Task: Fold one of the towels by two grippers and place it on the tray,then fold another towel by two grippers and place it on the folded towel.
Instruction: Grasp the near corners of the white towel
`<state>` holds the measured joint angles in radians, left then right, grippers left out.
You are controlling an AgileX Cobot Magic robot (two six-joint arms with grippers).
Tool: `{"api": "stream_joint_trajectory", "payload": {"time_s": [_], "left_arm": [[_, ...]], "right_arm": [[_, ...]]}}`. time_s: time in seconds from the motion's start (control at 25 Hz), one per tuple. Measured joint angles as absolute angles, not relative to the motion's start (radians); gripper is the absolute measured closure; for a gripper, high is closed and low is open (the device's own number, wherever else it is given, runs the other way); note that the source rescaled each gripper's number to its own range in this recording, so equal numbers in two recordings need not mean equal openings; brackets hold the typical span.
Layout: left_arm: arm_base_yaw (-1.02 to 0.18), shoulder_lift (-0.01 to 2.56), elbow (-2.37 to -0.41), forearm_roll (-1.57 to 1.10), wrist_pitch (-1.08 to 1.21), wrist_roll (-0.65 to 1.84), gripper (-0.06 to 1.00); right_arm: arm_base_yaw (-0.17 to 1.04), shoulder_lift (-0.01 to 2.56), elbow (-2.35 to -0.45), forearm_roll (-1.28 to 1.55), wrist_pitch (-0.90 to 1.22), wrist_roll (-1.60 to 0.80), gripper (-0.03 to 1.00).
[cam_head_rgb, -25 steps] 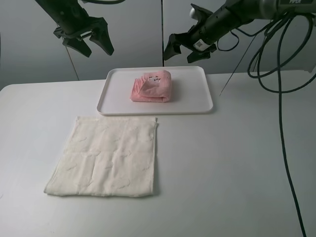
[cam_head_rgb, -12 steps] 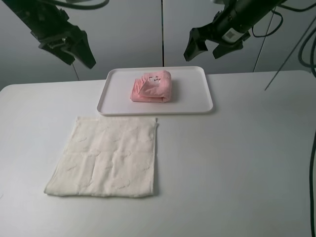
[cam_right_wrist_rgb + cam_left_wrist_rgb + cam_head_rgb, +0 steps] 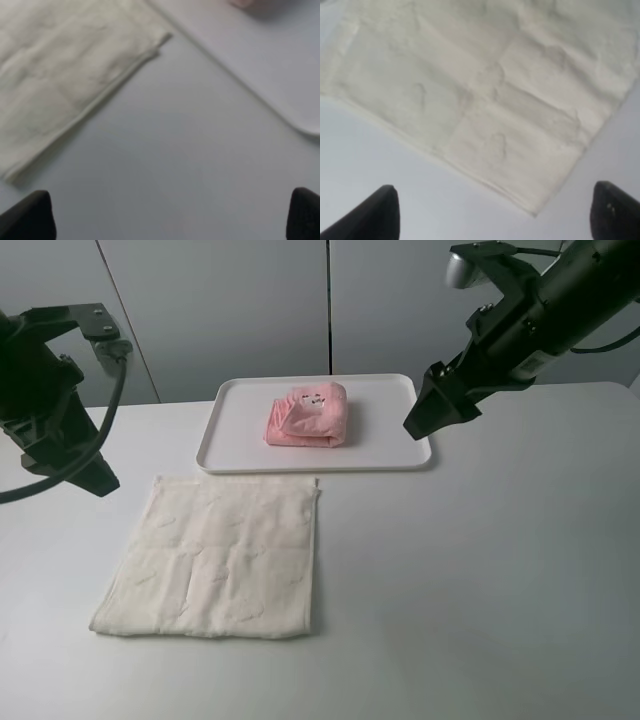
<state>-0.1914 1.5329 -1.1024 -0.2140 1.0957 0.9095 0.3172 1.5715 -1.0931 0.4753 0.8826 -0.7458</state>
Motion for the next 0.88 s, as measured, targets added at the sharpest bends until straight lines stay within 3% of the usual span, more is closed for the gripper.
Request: {"api": "stream_joint_trajectory", "payload": {"time_s": [0.32,0.64,0.88], "left_arm": [[-0.191,1.526,-0.897,-0.119,0.969,1.051,-0.03],[-0.299,1.522,-0.723,0.021,0.837,1.069,-0.03],[-0.316,1.522,-0.574,0.045,0.714,1.069,-0.03]], "right_arm": [[0.747,1.572,-1.043,0.193,0.822,-0.81,-0.03],[0.965,1.658,-1.043,0.169,0.738,-0.804,-0.03],[1.046,1.782,-1.043,0.167,0.705,-0.781,-0.03]]}}
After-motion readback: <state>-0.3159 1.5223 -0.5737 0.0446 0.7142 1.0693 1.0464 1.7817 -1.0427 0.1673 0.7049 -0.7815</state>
